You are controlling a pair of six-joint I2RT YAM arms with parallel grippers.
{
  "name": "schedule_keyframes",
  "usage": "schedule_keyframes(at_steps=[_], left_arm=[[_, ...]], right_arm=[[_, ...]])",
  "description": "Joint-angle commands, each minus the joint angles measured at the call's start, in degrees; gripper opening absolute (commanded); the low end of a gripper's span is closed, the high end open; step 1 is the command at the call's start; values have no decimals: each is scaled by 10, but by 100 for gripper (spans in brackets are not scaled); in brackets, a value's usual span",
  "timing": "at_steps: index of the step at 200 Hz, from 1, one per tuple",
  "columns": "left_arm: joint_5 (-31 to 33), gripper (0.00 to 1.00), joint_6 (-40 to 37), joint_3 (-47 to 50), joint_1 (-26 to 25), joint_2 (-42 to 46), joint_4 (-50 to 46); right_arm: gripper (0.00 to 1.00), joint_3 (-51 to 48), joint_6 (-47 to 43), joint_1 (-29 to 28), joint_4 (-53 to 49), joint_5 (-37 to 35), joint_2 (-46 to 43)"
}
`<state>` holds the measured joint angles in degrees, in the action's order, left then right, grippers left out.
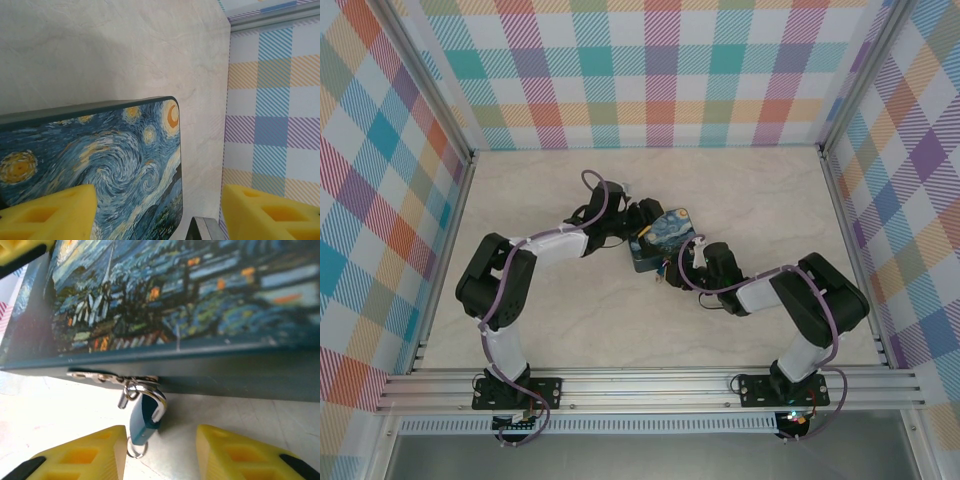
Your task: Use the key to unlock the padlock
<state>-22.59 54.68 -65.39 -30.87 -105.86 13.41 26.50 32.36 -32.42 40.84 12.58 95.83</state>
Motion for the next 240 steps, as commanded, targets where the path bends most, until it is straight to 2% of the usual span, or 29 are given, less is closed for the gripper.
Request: schedule_keyframes(at_steps=[1, 44, 72, 158, 240], left_arm=[[6, 67, 16, 30, -11, 1, -50], [8, 66, 21, 48, -12, 14, -44], [11, 66, 20, 52, -12, 22, -44], [20, 66, 19, 55, -12, 28, -50], [34, 66, 9, 82, -12, 45, -59]], right_arm=[[40, -9, 59, 2, 46, 19, 9], [34, -16, 104, 2, 97, 17, 55], [31, -11, 112, 1, 93, 11, 60], [8, -29, 112, 1, 88, -33, 32], [8, -36, 126, 19, 69, -54, -20]])
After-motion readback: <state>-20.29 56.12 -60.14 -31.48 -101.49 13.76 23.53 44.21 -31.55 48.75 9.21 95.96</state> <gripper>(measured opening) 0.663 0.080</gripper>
